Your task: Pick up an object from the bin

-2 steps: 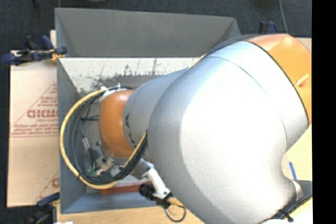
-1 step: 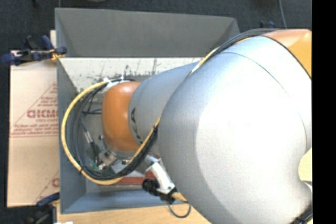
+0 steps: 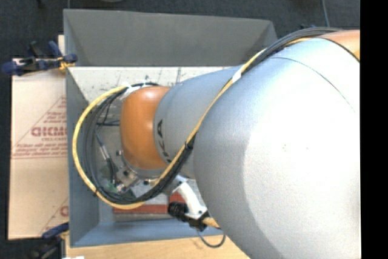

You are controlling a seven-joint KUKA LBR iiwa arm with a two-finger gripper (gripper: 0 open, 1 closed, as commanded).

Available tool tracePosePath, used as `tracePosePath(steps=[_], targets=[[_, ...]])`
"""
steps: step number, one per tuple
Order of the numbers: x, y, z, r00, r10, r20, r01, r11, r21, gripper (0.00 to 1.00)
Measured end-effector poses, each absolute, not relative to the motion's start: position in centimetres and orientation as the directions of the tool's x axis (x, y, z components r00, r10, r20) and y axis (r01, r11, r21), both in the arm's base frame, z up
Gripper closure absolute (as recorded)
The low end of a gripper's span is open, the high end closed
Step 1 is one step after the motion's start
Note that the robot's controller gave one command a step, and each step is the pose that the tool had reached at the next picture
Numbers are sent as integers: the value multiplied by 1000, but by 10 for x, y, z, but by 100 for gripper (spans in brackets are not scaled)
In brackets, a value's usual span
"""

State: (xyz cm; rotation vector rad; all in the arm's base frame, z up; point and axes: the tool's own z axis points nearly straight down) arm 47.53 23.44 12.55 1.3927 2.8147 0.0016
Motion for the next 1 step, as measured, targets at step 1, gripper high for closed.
tracePosePath(steps=[1], targets=[[477,233,171,-610,792,-1,792,610,4,100]])
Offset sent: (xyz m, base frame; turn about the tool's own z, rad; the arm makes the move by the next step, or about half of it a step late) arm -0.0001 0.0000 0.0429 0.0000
